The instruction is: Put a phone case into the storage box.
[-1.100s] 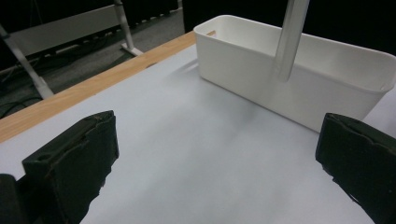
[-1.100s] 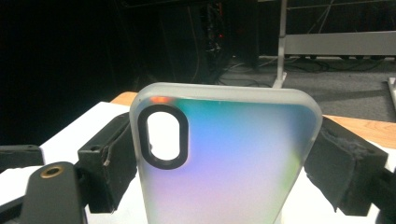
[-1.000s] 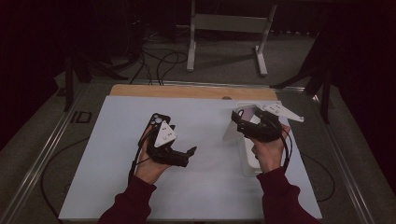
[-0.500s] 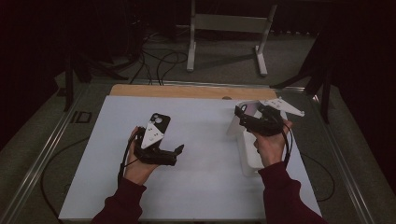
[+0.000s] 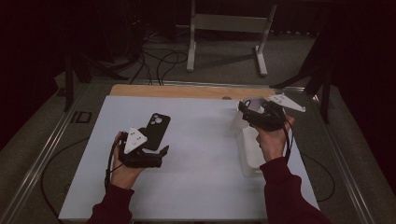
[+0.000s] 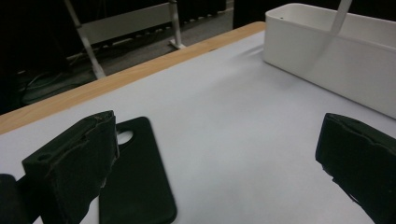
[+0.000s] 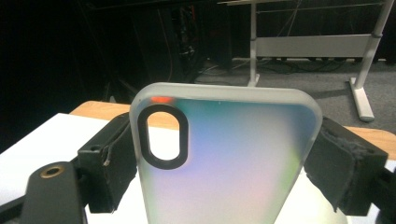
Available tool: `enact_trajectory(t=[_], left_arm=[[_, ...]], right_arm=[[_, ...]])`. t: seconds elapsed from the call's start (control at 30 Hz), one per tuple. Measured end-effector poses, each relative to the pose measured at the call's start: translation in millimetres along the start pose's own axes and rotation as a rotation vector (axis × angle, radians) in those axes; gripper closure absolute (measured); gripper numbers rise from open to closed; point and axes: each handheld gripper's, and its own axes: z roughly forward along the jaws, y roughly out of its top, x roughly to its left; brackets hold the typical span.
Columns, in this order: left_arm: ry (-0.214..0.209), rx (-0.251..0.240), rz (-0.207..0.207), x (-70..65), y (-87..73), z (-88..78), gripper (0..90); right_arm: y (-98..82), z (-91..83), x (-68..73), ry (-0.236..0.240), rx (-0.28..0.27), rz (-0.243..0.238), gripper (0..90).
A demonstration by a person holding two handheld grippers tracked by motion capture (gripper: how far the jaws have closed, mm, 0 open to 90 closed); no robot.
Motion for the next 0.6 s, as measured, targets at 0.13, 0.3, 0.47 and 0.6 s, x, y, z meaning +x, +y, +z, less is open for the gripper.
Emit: enact_trajectory(t=[0.13,0.3,0.47,0.6], left_arm=[[0.018,0.004,0.000,4.7,-5.7,-5.5,0.0],[0.034,0.005,-0.010,9.8,-12.8,-11.2,0.0],[0.044,-0.007,-0.029,15.6,-18.8,-15.6,0.0],[0.059,-0.002,-0.021,17.5,-23.8,-17.2,0.0]], right_arm=[[6.9,3.1,-0.8,-0.018,-0.006,-0.017,16.6],[10.1,8.4,-5.7,-0.045,0.003,-0.028,16.6],[11.0,13.2,-10.3,-0.064,0.002,-0.022,16.6],[10.3,17.9,-13.4,-0.079,0.012,-0.025,16.6]])
